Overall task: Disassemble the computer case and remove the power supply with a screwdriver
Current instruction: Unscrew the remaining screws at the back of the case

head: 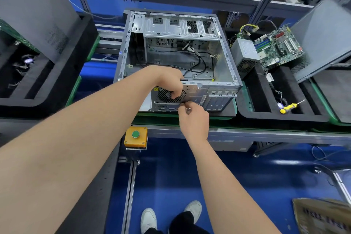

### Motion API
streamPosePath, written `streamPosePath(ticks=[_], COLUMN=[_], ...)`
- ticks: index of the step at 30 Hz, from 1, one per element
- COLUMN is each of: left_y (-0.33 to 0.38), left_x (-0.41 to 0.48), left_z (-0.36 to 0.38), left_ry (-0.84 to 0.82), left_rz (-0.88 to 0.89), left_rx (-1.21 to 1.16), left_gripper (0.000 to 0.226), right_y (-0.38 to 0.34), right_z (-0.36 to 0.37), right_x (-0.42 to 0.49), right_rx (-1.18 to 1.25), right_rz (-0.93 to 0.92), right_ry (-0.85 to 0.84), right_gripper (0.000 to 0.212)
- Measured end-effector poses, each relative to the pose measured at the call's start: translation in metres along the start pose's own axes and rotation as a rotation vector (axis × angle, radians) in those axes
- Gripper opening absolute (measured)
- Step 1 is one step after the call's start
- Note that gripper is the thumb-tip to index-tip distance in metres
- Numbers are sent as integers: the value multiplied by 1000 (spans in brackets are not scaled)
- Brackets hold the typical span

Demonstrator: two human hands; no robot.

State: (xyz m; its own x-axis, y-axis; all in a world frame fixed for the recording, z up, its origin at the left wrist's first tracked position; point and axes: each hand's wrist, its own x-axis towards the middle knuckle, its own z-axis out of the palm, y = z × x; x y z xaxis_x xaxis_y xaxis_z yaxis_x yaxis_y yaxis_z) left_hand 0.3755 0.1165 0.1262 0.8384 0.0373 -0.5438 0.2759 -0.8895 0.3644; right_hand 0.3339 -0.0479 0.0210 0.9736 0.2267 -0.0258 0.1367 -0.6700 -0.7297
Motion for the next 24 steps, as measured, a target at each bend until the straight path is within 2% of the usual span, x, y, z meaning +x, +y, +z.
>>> streamPosePath(ticks=[2, 5, 9, 19, 24], left_y=[1, 2, 2, -1, 2], left_x=[-1, -1, 0, 1, -9], left_z=[0, 0, 1, 3, 5], left_ry=[-1, 3, 22, 33, 93], left_rz=[0, 10, 12, 32, 72], left_rx=[10, 14, 29, 55, 13], left_gripper=[62, 50, 45, 60, 46], right_y=[-1, -2, -8, -11, -11], right_z=[3, 7, 11, 15, 15], right_x=[-2, -3, -6, -11, -12], right_rx=[-82, -112, -137, -191, -197], right_rz=[0, 28, 86, 121, 109], right_ry=[54, 88, 137, 189, 189], right_gripper=[19, 19, 22, 23, 23])
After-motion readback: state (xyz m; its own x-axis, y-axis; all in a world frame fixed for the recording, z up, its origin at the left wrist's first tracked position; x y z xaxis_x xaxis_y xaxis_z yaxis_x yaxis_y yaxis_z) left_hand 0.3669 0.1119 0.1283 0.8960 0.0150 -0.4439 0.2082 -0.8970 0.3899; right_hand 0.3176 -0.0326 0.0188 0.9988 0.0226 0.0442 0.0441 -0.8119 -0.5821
